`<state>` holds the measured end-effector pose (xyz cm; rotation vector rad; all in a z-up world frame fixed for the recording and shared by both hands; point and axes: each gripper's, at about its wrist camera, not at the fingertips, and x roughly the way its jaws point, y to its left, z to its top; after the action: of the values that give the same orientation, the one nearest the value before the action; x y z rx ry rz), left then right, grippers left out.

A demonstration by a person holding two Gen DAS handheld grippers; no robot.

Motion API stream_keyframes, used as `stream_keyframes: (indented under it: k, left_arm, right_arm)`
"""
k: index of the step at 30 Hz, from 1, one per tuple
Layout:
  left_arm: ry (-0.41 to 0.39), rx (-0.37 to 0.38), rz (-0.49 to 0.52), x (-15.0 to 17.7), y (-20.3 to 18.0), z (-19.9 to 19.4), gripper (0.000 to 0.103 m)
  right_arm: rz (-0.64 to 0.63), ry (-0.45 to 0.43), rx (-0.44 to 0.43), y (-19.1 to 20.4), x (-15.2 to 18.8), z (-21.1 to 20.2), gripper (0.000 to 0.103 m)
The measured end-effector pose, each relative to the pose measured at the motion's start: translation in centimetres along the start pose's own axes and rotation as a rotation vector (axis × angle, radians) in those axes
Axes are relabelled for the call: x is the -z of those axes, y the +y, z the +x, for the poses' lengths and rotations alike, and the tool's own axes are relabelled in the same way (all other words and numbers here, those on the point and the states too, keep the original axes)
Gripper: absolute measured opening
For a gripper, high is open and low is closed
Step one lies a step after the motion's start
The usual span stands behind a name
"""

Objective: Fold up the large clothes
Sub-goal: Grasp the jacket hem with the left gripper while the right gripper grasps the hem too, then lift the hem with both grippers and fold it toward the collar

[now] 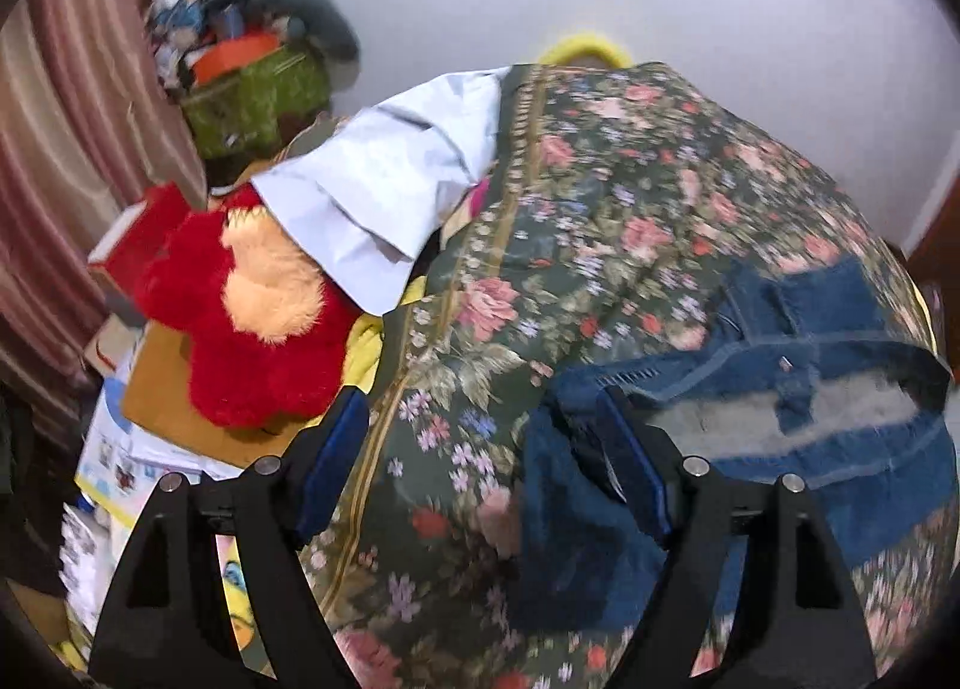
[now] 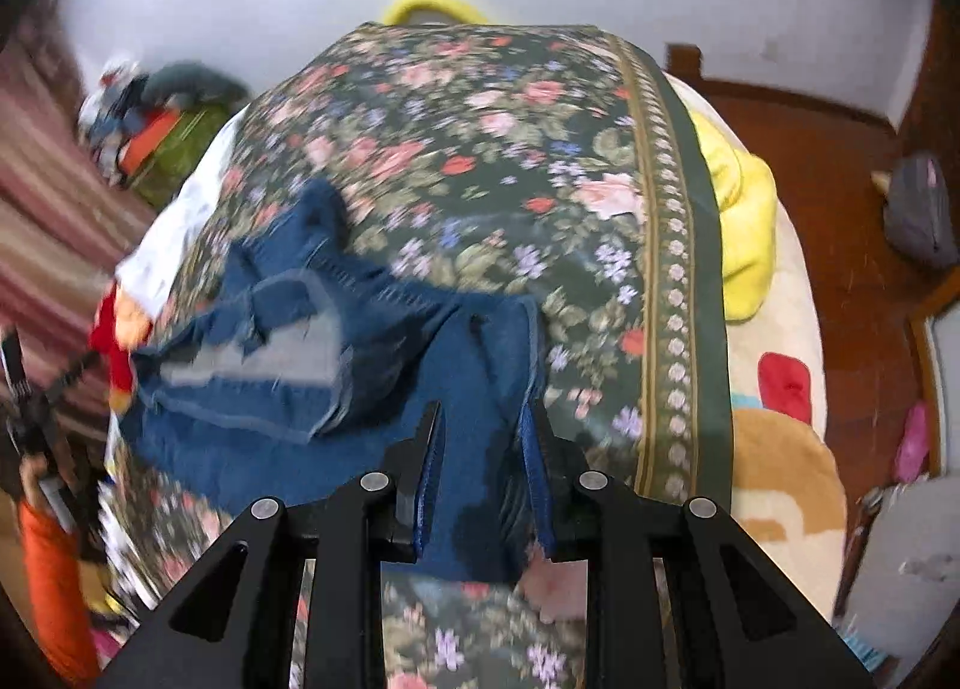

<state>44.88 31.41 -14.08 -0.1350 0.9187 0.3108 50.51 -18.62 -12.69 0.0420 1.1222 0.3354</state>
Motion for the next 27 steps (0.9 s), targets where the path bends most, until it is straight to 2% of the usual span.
stream_keyframes:
  k: [6, 11, 18, 23, 27]
  left_arm:
    - [-0.027, 0.000, 0.174, 3.5, -4.7, -2.5, 0.078]
    - [0.013, 0.028, 0.286, 6.7, -8.8, -1.5, 0.078]
    - [0.073, 0.077, 0.346, 8.6, -13.5, 2.1, 0.078]
    - [0.109, 0.104, 0.363, 9.2, -15.2, 5.0, 0.078]
    - [0.096, 0.099, 0.369, 8.9, -15.6, 5.8, 0.078]
  right_arm:
    - [-0.129, 0.010, -0.031, 5.3, 3.7, -0.3, 0.022]
    - [-0.224, 0.031, -0.033, 9.3, 6.0, 1.6, 0.022]
    - [-0.269, 0.086, -0.040, 12.5, 6.6, 6.2, 0.022]
    - [-0.288, 0.064, -0.027, 13.3, 6.0, 8.1, 0.022]
    - [-0.269, 0.055, -0.044, 13.5, 4.8, 9.2, 0.022]
